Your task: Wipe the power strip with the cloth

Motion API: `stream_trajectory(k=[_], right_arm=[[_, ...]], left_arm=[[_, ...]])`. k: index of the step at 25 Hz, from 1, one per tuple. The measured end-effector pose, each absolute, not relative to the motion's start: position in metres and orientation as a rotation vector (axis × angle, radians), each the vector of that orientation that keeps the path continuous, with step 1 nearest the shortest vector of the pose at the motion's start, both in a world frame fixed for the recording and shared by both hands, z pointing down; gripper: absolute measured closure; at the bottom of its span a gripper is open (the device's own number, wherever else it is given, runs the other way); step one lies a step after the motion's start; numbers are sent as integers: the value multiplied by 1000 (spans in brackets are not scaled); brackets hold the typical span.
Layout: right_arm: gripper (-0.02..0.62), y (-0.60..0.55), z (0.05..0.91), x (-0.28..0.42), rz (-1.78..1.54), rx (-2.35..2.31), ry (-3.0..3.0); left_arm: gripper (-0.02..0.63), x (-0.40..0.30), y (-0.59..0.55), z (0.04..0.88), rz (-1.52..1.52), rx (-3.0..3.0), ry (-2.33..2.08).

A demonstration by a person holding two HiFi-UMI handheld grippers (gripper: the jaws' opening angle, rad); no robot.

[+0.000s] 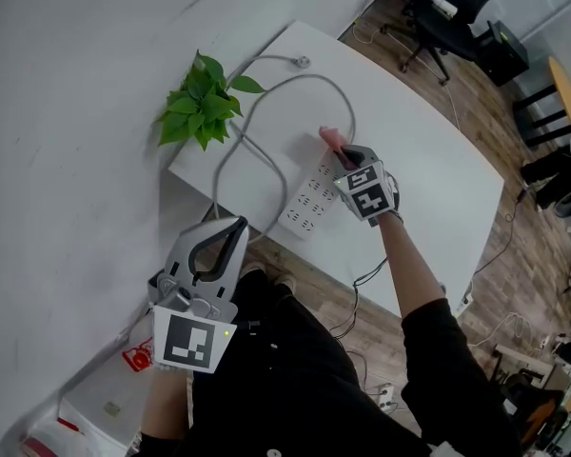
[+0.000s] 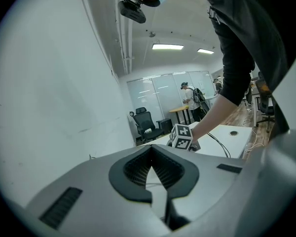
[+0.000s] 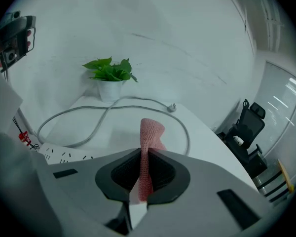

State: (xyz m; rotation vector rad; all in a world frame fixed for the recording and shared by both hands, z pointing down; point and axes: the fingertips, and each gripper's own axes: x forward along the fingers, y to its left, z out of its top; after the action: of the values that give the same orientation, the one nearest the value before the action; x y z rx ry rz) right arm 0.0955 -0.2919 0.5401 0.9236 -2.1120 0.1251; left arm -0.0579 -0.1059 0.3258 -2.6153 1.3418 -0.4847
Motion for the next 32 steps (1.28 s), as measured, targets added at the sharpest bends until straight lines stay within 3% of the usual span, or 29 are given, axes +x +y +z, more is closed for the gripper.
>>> stream_trajectory(k=[32], right_arm=[[548,-235,554,48,181,709,-2186]], left_arm=[[592,-56,-115,327,-474,-2621,1324]])
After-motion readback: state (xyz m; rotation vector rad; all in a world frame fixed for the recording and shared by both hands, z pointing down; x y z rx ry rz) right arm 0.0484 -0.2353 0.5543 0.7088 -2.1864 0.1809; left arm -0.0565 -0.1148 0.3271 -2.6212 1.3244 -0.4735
